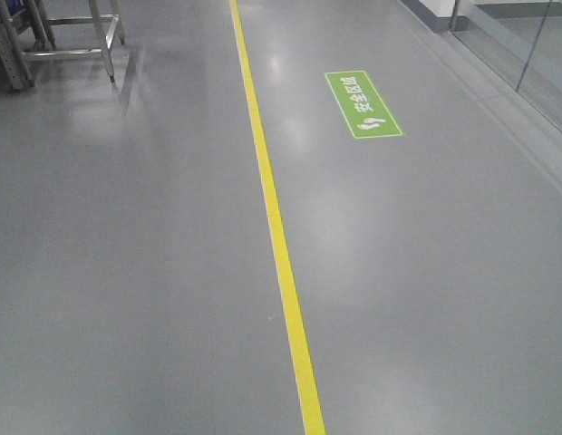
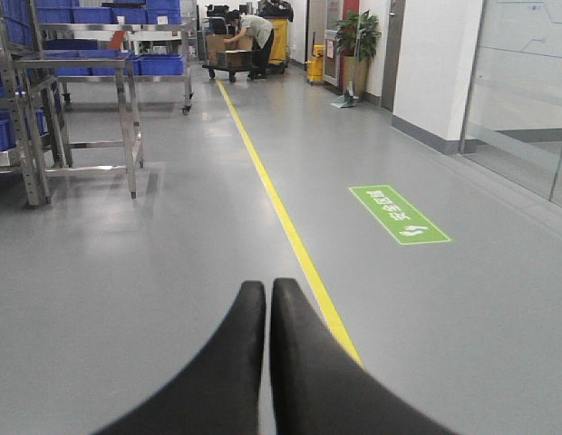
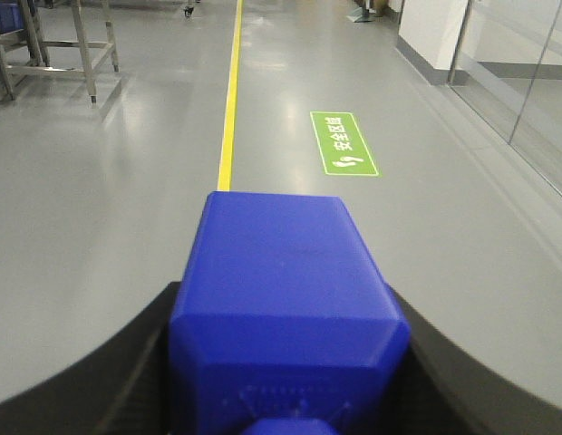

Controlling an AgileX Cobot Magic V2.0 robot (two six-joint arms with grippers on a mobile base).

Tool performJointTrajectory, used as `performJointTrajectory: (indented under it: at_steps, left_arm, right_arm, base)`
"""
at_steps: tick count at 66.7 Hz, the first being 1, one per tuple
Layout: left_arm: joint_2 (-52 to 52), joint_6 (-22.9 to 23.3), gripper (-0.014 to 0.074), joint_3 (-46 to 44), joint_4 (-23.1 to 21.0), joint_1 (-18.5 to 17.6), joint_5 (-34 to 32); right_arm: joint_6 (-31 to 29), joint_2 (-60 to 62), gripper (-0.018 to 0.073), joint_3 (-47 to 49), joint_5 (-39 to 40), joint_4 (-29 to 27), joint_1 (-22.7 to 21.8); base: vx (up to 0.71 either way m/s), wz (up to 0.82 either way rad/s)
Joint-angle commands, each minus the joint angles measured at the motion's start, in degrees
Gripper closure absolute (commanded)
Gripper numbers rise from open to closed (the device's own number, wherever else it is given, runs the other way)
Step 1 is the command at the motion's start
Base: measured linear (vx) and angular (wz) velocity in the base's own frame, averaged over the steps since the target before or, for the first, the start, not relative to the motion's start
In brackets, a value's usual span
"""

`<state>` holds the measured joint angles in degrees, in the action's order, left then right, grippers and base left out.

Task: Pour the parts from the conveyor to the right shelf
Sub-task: 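Drive the base away from the conveyor holding the block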

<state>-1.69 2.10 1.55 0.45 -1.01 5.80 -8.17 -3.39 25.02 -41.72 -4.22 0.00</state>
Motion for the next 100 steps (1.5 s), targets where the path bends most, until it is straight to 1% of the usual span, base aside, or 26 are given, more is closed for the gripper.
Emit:
performJointTrajectory:
  at_steps: [1,47,100]
  left_arm:
    - [-1.0,0.5,0.0602,-1.1,-0.5,-0.4,-4.5]
    - [-1.0,0.5,0.0602,-1.1,-0.5,-0.4,-4.5]
    - [-1.0,0.5,0.0602,-1.1,-0.5,-0.4,-4.5]
  right_arm:
    - [-0.5,-0.9,0.0564,1.5,4.3,0.0,-0.1]
    - [-0.5,-1.0,0.0564,1.5,4.3,0.0,-0.1]
    - [-0.5,-1.0,0.0564,1.5,4.3,0.0,-0.1]
  base:
    - [0.47,0.13]
    - [0.54,0.10]
    - [0.68,-0.01]
